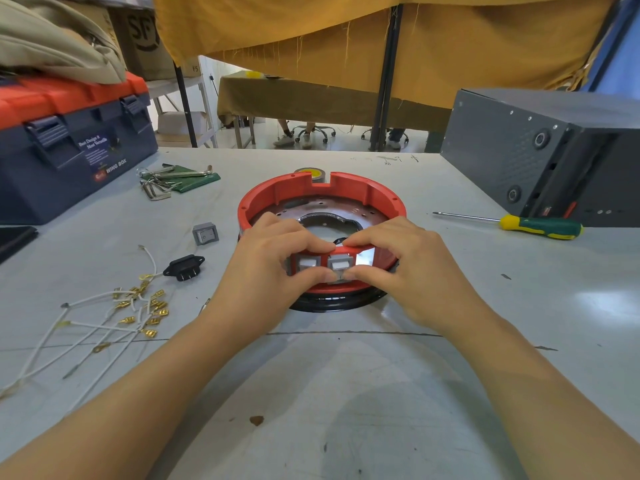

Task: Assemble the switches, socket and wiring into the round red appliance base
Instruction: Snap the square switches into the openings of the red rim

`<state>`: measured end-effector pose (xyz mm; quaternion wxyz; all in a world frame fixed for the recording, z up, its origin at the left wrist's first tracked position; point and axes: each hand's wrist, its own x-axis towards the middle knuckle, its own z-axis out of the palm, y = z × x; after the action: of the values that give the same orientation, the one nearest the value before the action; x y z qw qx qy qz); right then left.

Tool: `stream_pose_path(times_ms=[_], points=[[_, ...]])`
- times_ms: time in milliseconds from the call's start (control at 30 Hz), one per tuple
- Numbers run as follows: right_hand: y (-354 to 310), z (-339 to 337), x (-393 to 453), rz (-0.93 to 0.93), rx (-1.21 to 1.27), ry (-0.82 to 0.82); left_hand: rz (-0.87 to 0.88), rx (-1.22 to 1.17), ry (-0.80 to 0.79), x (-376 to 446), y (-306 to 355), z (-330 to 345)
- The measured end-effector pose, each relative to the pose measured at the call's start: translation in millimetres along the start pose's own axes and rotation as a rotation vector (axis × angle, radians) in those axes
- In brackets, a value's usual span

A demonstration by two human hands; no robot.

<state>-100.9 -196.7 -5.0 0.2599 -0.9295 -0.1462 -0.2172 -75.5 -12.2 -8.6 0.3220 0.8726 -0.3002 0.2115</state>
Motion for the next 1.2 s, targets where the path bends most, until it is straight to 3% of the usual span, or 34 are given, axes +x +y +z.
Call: stream_pose_path(times_ms=[567,1200], points=[[4.8,-4.0,0.0,-0.013,0.059,-0.056,0.008,-0.033,-0.087,1.3,-2.7,-6.2],[-4.2,-1.2,-0.1,0.012,0.040,-0.011,-0.013,-0.037,0.010,1.5,3.3,-0.1]])
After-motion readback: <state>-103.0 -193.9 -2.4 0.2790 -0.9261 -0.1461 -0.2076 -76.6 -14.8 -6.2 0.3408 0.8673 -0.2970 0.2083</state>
